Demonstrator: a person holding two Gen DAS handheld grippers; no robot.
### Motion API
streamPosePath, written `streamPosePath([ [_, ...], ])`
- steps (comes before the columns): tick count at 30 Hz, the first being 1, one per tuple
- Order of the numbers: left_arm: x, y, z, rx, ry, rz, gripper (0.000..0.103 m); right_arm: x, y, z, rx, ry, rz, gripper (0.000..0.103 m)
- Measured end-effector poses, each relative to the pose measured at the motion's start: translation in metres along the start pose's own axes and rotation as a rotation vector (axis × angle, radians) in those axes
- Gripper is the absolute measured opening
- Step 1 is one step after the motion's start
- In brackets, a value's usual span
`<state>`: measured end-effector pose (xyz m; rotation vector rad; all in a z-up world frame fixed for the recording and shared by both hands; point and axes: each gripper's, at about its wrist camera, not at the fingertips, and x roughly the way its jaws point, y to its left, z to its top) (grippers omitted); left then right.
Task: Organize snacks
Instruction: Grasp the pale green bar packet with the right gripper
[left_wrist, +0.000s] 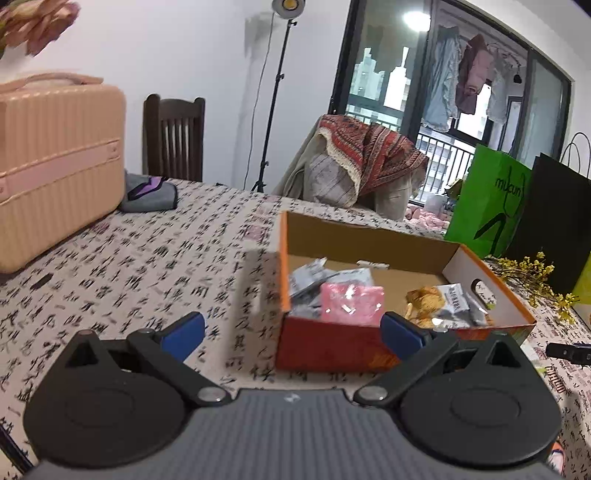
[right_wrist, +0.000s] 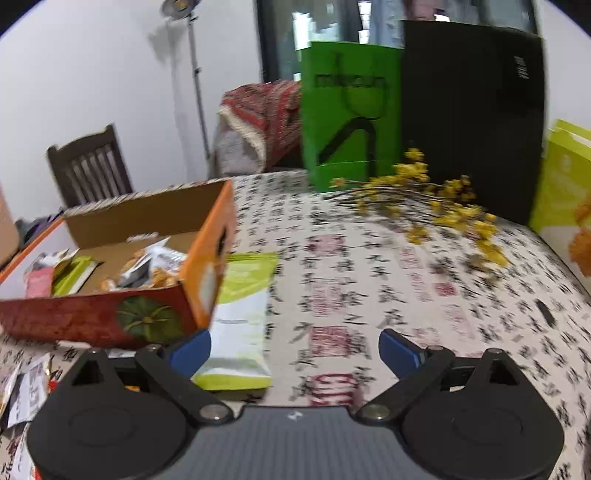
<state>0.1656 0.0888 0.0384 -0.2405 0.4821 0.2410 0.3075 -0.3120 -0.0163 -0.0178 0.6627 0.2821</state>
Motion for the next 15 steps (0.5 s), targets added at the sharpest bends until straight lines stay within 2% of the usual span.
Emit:
streamPosePath([
  [2,-0.001,0.005,-0.002,-0.009,0.004,0.004,0.103,0.007,0.011,0.003,-0.042,0.020,0.020,0.096],
  [7,-0.001,0.013,-0.006,-0.030,0.015,0.013,0.103,0.026,0.033,0.007,-0.104,0.068,-0.005,0.090],
  [10,-0.002,0.015,-0.008,-0.038,0.021,0.010,0.103,0.036,0.034,0.005,-0.097,0.095,0.004,0.071],
  [12,-0.003,0.016,-0.009,-0.039,0.024,0.006,0.103,0.039,0.032,0.002,-0.082,0.112,0.026,0.049],
  [15,-0.004,0.014,-0.011,-0.035,0.026,-0.004,0.103,0.037,0.031,0.000,-0.071,0.117,0.026,0.048],
])
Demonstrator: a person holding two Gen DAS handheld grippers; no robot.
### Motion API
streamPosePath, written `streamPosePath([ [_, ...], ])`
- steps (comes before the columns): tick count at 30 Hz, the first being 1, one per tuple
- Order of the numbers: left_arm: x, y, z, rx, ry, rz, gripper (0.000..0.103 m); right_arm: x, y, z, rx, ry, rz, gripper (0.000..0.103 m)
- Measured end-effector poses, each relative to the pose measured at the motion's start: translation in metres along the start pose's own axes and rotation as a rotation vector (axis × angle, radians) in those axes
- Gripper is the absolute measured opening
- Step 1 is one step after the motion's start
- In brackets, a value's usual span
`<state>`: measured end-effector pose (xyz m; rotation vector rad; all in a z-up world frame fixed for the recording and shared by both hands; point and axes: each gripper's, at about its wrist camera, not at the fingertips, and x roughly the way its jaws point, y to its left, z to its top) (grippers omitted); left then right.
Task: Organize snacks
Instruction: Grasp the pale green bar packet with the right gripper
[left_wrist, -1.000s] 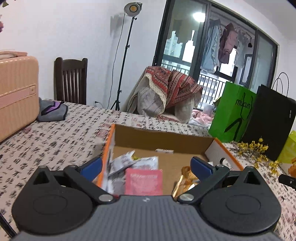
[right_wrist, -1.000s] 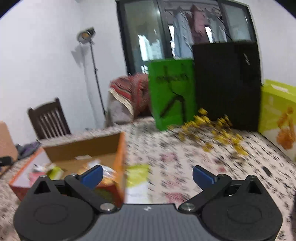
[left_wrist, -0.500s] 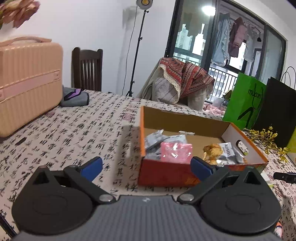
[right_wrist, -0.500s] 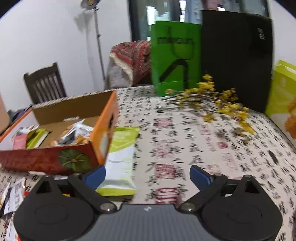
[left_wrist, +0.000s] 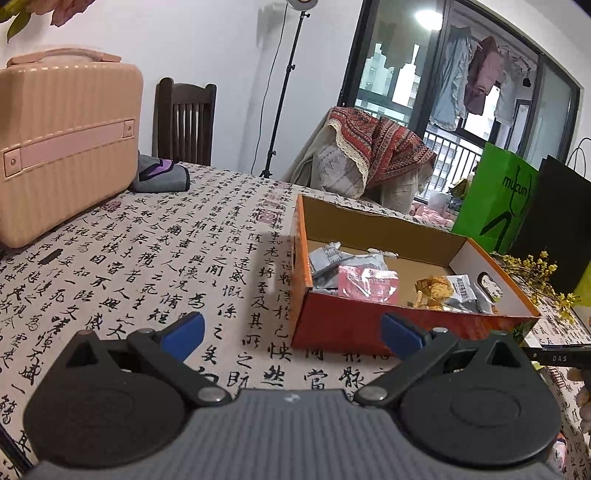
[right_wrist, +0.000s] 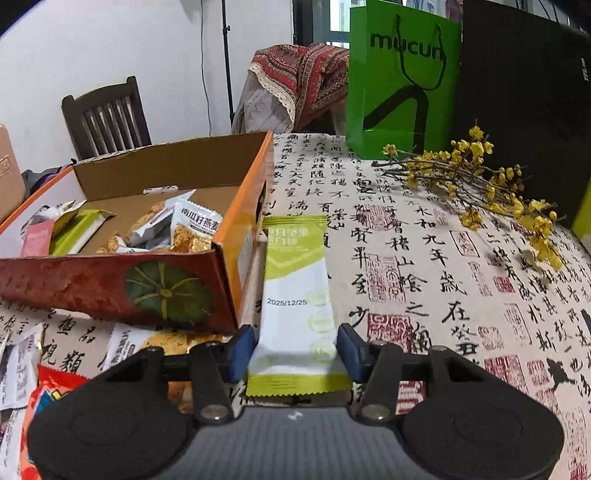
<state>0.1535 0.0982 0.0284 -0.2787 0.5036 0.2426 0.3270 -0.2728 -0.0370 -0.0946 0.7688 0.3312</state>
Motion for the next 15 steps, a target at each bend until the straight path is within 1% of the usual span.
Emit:
streamPosePath([
  [3,-0.001,-0.003,-0.002,0.004,0.005,-0.010,0.103,-0.008,0.002,-0.002,0.011,-0.005,-0.007,0.046],
  [6,-0.002,-0.006,-0.006,0.008,0.013,-0.022,0.103,-0.025,0.001,-0.010,0.033,-0.039,-0.037,0.045],
  [11,-0.001,-0.013,-0.015,0.026,0.044,-0.040,0.103,-0.062,-0.002,-0.036,0.070,-0.092,-0.061,0.045],
  [15,0.000,-0.021,-0.023,0.037,0.068,-0.054,0.103,-0.087,0.001,-0.062,0.072,-0.094,-0.079,0.045],
])
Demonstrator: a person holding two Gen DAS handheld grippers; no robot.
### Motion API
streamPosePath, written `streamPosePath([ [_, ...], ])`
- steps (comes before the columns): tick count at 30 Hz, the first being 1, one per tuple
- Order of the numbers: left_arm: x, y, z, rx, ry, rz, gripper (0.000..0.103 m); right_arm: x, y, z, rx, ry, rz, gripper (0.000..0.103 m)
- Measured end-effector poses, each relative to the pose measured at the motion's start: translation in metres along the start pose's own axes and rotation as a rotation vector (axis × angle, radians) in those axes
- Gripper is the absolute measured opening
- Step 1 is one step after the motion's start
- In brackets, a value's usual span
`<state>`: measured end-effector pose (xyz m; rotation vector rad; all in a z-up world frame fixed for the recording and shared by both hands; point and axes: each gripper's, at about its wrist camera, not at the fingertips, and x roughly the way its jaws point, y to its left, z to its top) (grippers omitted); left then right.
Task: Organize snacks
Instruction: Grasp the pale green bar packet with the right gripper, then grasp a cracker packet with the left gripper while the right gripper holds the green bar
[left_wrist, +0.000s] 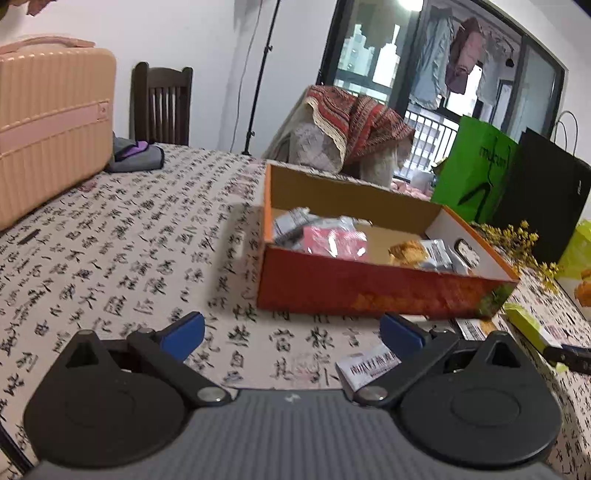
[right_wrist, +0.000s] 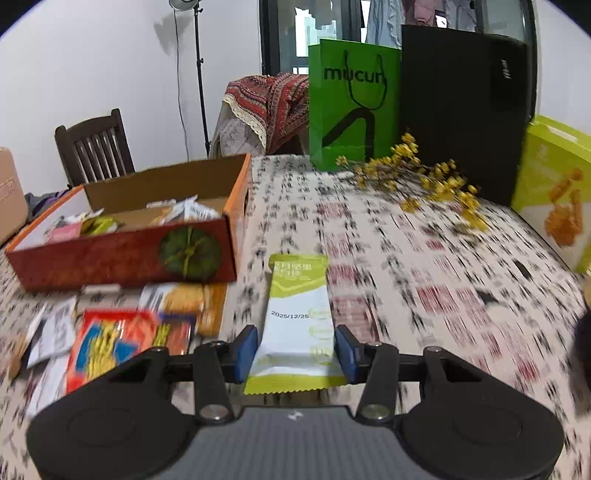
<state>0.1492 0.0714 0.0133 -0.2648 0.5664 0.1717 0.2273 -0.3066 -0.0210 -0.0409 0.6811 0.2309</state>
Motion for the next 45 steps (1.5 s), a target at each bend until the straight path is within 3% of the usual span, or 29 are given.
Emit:
streamPosePath([
  [7,0.000,-0.014,-0.011,0.024,0.029,-0.025,0.103,-0.012,0.003,-0.028,-0.003,0.044,-0.005,0.046],
  [12,-0.003,-0.018,-0.015,0.035,0.039,-0.025,0.103,-0.005,0.002,-0.020,0.000,0.036,0.022,0.059],
  [16,-0.004,-0.020,-0.017,0.034,0.045,-0.021,0.103,0.012,0.005,-0.013,-0.010,0.046,0.003,0.062],
  [17,-0.004,-0.020,-0.017,0.035,0.047,-0.021,0.103,0.013,0.007,-0.013,-0.015,0.045,-0.005,0.059],
  [19,-0.005,-0.021,-0.019,0.039,0.051,-0.019,0.103,0.013,0.009,-0.013,-0.025,0.032,-0.004,0.039],
  [24,-0.003,-0.024,-0.019,0.042,0.060,-0.015,0.103,0.002,0.005,-0.021,0.012,-0.009,0.005,0.039],
  [33,0.006,-0.046,-0.023,0.073,0.100,-0.023,0.103,-0.034,-0.009,-0.038,0.155,-0.204,0.050,0.039],
  [45,0.034,-0.089,-0.030,0.122,0.181,-0.001,0.103,-0.039,-0.017,-0.044,0.210,-0.266,0.091,0.039],
])
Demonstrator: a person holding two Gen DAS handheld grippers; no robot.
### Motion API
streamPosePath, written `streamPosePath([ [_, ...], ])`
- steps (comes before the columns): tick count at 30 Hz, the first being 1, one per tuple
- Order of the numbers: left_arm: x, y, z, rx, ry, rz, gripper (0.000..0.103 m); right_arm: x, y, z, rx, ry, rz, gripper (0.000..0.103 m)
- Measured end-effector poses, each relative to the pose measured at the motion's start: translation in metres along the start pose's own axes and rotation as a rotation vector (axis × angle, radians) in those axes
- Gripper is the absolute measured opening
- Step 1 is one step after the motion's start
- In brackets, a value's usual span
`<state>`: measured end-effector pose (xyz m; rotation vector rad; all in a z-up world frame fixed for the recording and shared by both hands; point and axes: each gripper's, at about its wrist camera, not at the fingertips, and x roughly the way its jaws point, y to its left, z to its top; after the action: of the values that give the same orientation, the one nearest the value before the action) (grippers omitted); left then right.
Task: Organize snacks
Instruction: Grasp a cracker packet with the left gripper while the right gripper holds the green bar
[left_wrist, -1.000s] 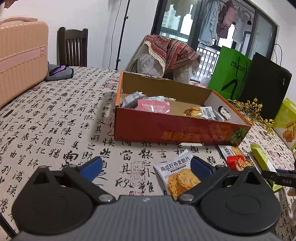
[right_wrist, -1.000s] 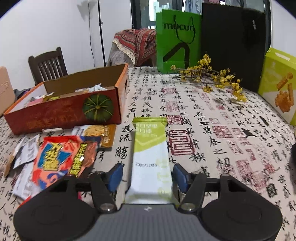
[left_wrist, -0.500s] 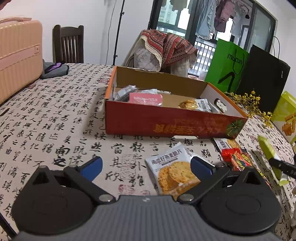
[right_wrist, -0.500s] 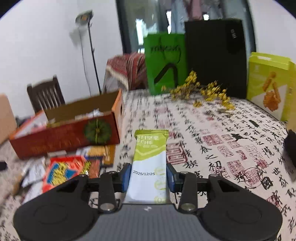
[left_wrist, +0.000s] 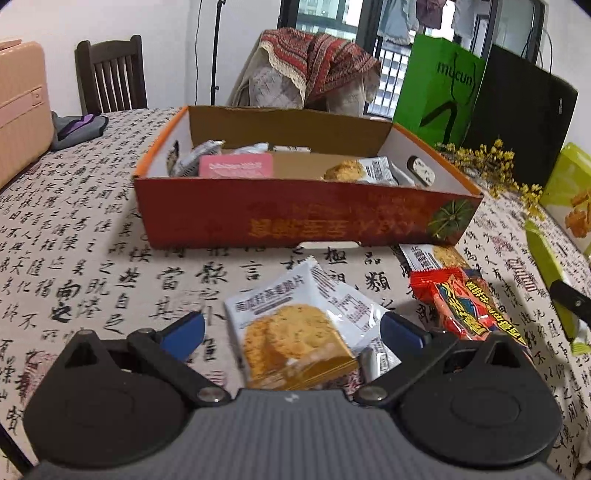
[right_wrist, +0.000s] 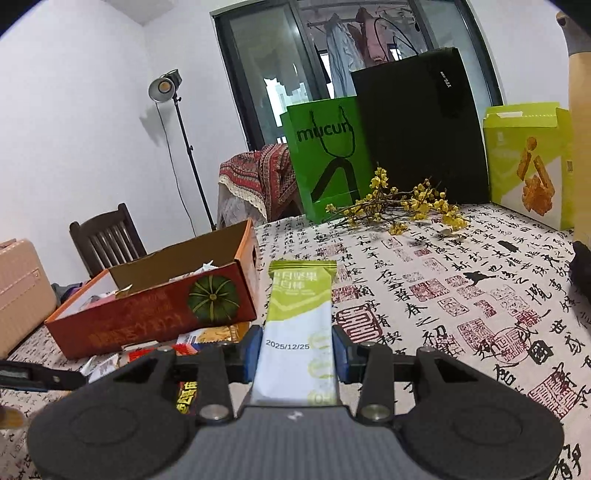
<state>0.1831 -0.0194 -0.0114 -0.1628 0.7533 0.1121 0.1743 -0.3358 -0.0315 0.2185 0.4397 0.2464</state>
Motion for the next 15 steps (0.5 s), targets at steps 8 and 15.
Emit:
streamPosePath([
  [8,0.014,0.018,-0.003,-0.123,0.009,0.044,0.103,-0.001,0.003,-0.001,-0.011,-0.009,0.001,0.039],
  [15,0.005,0.030,-0.004,-0.145,-0.021,0.008,0.059,-0.002,0.005,-0.001,-0.023,-0.013,-0.009,0.039],
])
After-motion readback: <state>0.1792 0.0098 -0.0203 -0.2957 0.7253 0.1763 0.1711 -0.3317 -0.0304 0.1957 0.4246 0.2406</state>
